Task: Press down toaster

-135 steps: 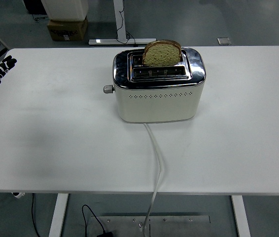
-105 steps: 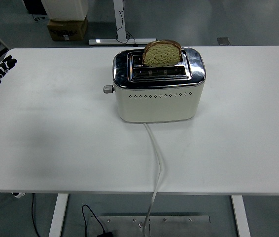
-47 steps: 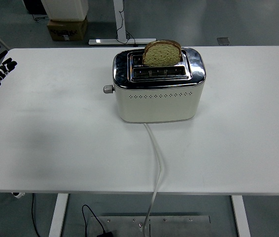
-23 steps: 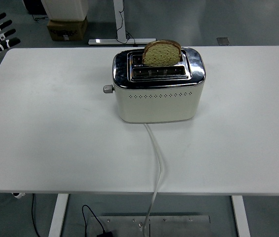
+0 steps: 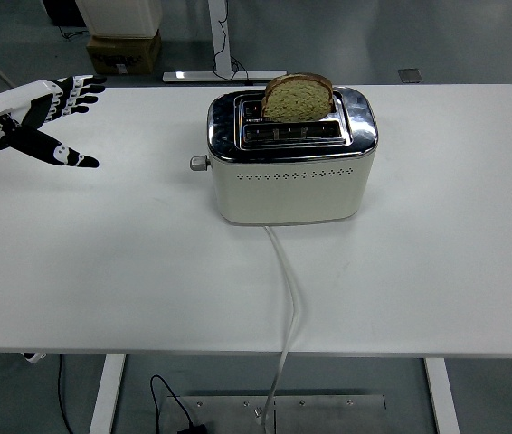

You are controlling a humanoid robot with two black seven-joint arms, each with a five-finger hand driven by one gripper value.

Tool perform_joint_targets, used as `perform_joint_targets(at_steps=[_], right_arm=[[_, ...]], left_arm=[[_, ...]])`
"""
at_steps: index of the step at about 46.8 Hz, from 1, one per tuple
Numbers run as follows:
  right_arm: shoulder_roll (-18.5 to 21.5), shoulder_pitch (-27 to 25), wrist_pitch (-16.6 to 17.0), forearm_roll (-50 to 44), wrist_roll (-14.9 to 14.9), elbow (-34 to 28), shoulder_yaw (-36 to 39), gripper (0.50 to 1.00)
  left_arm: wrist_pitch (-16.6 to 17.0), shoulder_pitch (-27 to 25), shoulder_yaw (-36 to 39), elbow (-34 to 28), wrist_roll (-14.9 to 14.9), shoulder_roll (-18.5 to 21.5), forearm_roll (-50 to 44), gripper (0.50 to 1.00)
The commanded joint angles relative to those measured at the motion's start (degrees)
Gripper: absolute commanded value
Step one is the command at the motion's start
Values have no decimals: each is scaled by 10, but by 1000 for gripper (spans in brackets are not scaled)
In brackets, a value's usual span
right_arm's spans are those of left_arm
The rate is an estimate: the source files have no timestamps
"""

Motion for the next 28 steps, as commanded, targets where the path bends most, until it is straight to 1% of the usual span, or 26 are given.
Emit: perform_joint_targets(at_steps=[1, 8, 17, 21, 28], right_arm=[[0, 0, 0, 1, 0, 0, 0, 998], [0, 0, 0, 0, 0, 0, -1, 998], [0, 0, 0, 0, 0, 0, -1, 998], [0, 0, 0, 0, 0, 0, -1, 998], [0, 0, 0, 0, 0, 0, -1, 998]], left_arm=[[-4, 0, 0, -10, 0, 0, 43, 1000], [-4, 2, 0, -30, 0, -3, 127, 1000], [-2, 8, 0, -31, 0, -19, 235, 1000], [1, 10, 0, -29, 0, -42, 250, 1000], [9, 10, 0, -24, 0, -72, 249, 1000]])
